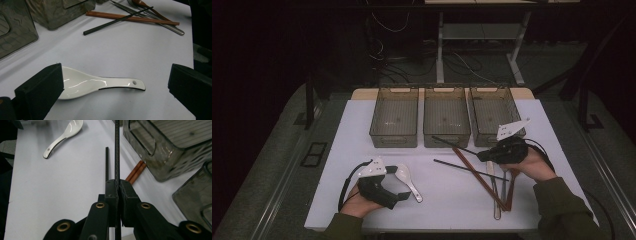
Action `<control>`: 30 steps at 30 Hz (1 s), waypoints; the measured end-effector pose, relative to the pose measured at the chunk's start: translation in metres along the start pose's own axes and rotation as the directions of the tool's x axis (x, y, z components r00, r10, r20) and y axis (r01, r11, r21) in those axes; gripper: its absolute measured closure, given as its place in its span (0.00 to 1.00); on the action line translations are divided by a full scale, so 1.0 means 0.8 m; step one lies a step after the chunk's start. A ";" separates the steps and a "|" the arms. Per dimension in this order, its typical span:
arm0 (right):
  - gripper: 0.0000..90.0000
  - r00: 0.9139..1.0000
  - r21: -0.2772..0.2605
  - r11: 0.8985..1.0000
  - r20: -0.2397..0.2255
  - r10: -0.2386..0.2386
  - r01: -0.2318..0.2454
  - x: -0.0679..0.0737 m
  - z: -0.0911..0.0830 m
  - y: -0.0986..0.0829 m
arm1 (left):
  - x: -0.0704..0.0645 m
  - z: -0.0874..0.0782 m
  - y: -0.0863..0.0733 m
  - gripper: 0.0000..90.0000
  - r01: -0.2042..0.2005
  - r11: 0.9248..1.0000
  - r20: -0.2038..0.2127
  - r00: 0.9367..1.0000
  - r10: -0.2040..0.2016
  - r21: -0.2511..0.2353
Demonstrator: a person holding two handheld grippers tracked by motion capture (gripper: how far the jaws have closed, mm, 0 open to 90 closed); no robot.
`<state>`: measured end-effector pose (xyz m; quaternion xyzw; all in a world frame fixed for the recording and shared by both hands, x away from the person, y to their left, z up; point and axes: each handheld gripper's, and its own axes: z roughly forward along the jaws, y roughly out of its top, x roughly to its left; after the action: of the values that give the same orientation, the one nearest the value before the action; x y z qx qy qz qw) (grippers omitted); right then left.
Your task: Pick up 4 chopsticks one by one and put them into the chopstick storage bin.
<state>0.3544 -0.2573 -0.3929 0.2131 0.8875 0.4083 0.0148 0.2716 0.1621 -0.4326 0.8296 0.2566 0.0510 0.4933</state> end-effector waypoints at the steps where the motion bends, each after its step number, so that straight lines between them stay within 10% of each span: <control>1: 0.95 1.000 -0.002 1.000 0.003 0.000 0.000 0.001 -0.001 0.002 | 0.000 0.000 0.000 0.00 -0.001 1.000 0.000 1.000 0.001 0.002; 30: 0.95 0.999 -0.033 0.999 0.046 0.020 -0.018 -0.011 0.016 0.071 | -0.001 0.001 0.001 0.00 0.012 1.000 0.003 1.000 -0.012 -0.007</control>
<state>0.3859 -0.2190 -0.3611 0.2307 0.8781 0.4178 0.0348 0.2716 0.1614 -0.4322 0.8263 0.2604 0.0477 0.4971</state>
